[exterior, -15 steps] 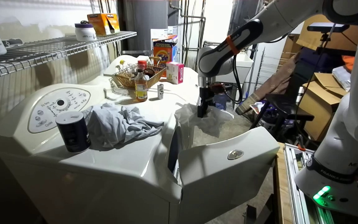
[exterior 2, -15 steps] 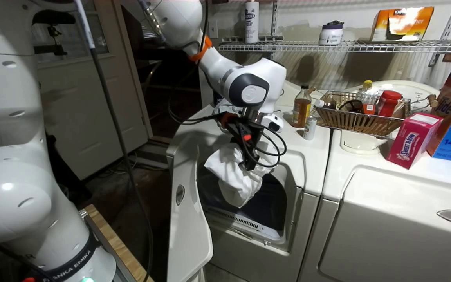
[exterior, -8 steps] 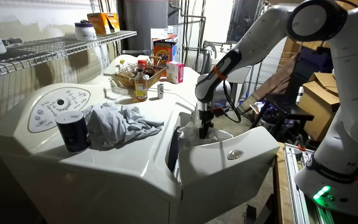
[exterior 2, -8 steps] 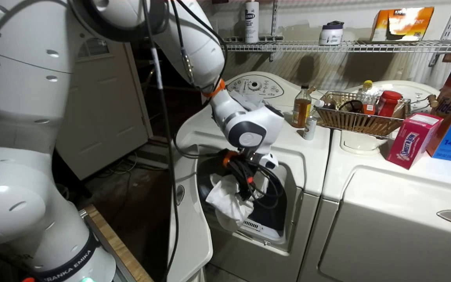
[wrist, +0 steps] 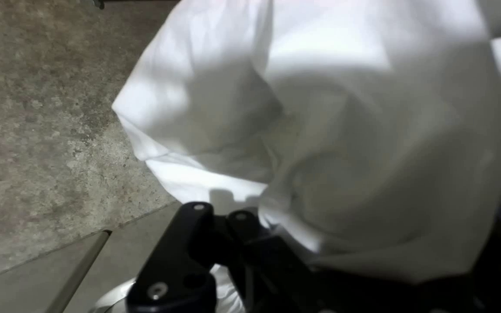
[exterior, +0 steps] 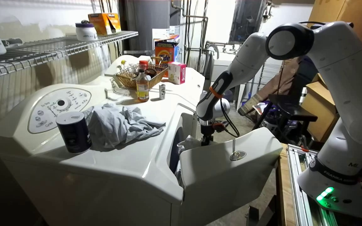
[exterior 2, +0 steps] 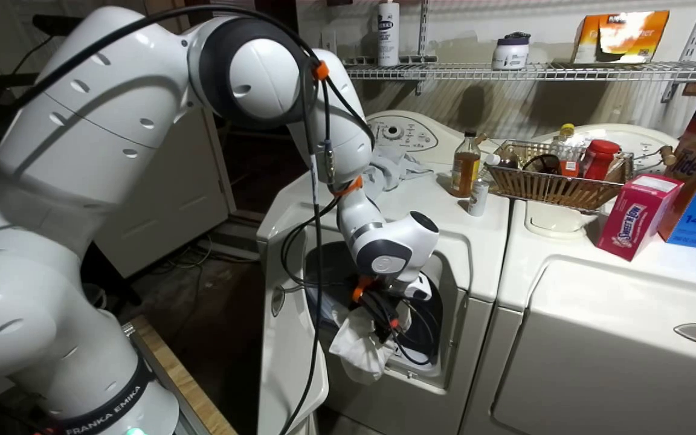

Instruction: Place the white fabric in the open washing machine.

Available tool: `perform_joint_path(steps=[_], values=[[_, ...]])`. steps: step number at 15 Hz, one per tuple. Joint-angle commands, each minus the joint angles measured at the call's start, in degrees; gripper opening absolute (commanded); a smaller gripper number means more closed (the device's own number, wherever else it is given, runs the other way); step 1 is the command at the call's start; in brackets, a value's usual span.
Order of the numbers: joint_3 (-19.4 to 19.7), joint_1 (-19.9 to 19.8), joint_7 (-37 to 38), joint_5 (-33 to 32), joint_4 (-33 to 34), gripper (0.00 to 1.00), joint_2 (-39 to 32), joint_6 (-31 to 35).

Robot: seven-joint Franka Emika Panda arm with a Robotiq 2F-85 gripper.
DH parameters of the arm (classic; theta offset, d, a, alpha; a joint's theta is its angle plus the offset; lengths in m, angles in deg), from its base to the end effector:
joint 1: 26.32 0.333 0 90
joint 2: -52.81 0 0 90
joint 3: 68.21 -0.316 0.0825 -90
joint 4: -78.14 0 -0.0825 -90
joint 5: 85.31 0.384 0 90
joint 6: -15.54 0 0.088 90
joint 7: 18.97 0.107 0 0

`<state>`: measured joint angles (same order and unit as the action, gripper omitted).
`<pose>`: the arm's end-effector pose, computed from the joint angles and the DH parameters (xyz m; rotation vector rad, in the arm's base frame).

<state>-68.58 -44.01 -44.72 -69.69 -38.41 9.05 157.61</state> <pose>0.5107 -0.1599 0.0412 -2.8743 0.1384 0.3545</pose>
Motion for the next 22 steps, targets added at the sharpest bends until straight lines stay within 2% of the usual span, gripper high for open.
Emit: perform_joint_path(steps=[1,3,4,5,7,13,17,20,22], values=[[-1.12,-1.21,0.86,-1.36,0.43,0.00,-0.28,0.08],[-1.22,-1.20,0.84,-1.34,0.76,0.00,-0.29,0.08],[0.14,0.29,2.83,-2.69,1.62,0.00,-1.24,0.26],[1.02,1.70,4.73,-3.81,2.81,0.00,-2.87,1.43],[0.46,2.04,6.65,-3.86,4.65,0.00,-5.75,5.12],[-4.93,0.04,6.60,-3.29,11.70,0.00,-16.60,18.32],[-12.91,-7.06,1.86,-4.14,16.89,0.00,-23.00,24.77],[-19.49,-13.26,-2.12,-5.25,21.66,0.00,-27.75,25.05],[-22.53,-15.87,-4.27,-6.31,24.87,0.00,-30.37,24.06]])
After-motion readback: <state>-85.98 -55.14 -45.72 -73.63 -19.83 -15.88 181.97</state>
